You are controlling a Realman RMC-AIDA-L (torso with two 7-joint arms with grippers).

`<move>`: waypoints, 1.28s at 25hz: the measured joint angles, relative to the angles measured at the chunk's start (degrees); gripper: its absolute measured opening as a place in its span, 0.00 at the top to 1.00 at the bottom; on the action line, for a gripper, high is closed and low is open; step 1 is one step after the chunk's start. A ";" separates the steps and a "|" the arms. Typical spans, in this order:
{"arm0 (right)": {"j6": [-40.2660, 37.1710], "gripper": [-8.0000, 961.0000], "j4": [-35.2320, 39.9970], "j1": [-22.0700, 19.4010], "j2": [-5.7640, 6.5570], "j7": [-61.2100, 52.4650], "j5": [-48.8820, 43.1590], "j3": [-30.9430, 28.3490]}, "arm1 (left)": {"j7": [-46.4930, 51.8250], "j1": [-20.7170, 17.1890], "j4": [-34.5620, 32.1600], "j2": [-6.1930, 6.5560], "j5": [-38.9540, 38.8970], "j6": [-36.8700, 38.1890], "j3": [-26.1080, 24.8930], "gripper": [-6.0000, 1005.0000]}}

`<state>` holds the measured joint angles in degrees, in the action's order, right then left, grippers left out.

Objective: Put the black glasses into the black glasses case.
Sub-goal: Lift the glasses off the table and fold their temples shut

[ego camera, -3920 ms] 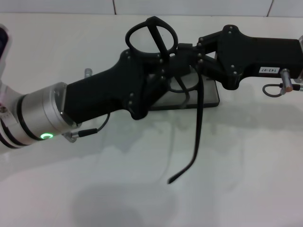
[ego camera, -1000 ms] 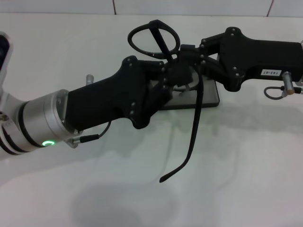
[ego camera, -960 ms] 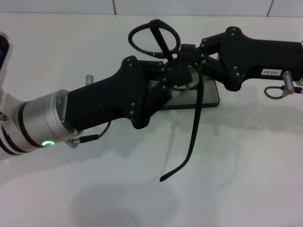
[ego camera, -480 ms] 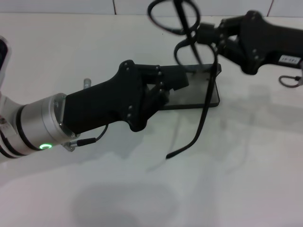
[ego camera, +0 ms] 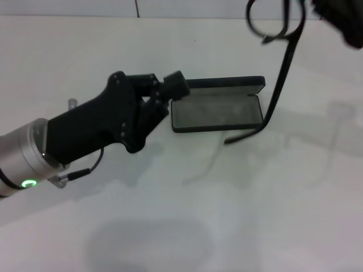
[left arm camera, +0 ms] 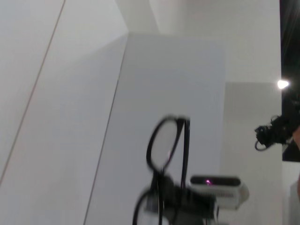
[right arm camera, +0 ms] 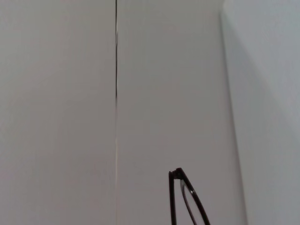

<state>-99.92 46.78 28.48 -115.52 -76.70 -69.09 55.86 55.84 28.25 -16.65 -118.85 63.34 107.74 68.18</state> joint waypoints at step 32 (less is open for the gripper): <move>2.94 0.96 -20.74 9.55 -0.59 14.69 8.88 7.62 | -2.62 4.96 -0.23 -1.71 -17.81 0.41 23.21 0.96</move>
<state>-96.99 26.04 38.03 -116.11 -62.01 -60.22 63.48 53.22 33.21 -16.88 -120.56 45.53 108.15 91.40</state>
